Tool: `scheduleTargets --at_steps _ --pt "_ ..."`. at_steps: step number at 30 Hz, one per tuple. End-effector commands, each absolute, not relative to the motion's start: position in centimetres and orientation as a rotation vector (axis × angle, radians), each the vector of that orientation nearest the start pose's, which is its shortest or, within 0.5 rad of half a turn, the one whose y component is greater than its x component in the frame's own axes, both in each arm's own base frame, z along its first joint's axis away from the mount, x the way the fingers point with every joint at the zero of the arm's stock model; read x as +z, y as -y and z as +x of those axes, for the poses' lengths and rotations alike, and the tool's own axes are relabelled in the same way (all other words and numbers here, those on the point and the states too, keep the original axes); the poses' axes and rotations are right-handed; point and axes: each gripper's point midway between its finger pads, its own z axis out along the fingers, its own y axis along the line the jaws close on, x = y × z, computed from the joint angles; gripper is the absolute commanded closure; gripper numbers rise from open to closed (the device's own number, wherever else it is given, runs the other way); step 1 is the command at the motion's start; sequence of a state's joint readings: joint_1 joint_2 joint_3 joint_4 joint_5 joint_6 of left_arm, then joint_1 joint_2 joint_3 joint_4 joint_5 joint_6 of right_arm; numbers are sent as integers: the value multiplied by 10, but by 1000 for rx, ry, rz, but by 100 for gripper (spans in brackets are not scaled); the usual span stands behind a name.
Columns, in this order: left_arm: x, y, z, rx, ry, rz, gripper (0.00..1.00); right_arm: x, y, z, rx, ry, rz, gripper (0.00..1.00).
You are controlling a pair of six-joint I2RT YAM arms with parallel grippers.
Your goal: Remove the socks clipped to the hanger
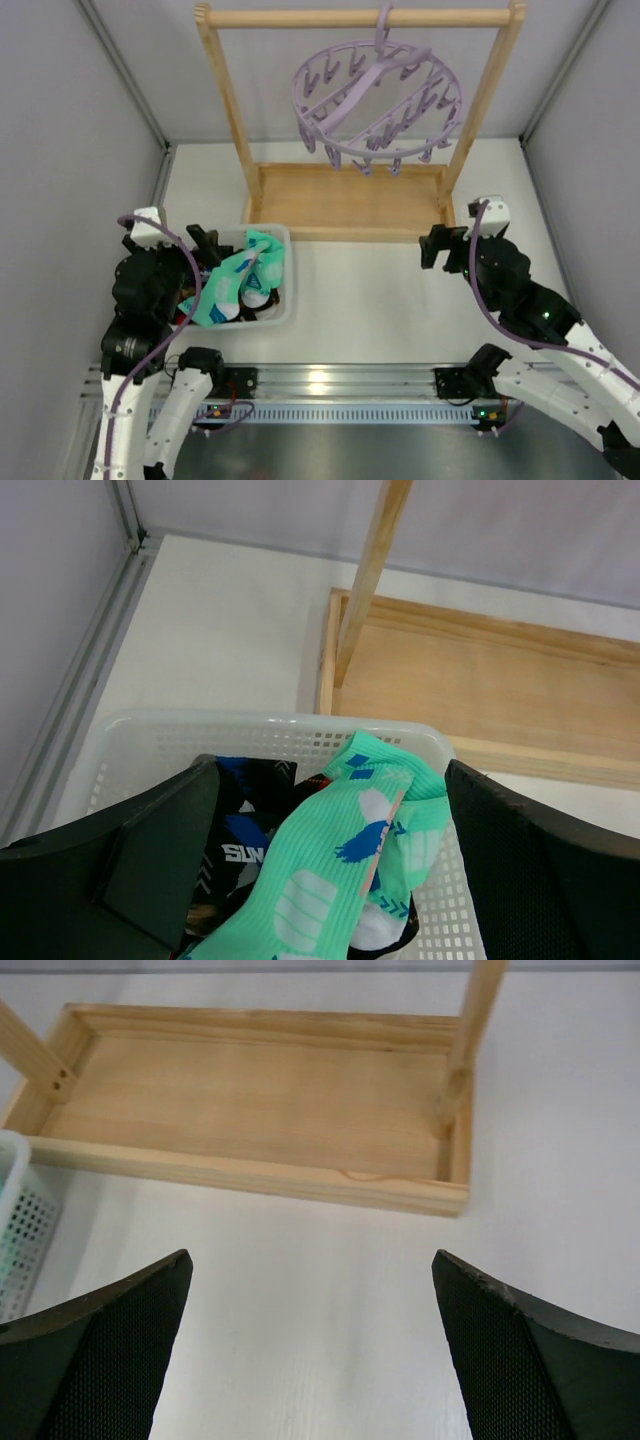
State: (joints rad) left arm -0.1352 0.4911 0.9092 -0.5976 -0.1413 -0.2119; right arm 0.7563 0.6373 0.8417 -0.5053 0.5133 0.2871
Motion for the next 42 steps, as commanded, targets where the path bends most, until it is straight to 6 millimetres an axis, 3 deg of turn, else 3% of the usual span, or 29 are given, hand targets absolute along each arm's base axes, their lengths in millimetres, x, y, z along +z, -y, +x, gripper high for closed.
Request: scheduleTargets --at_steps 1,4,12,16,19,26,31,42 --pt "324 16 220 -125 -1655 -114 2 277 -57 215 20 -1865 3 1" --pt "321 18 217 -125 -1655 -107 2 279 -41 204 -17 -1873 32 1" --pt "315 28 215 -173 -1671 -77 2 292 -26 192 13 -1806 72 1" --pt "295 32 221 -187 -1725 -89 2 290 -21 193 -28 -1800 60 0" --pt "281 31 226 -173 -1765 -101 2 287 -24 194 -34 -1813 50 1" --pt "267 38 232 -205 -1815 -100 2 273 -29 200 -69 -1852 17 1" --pt "268 39 228 -224 -1800 -108 2 266 -33 201 -39 -1848 24 0" --pt "276 22 222 -165 -1744 -188 2 273 -32 194 37 -1790 39 0"
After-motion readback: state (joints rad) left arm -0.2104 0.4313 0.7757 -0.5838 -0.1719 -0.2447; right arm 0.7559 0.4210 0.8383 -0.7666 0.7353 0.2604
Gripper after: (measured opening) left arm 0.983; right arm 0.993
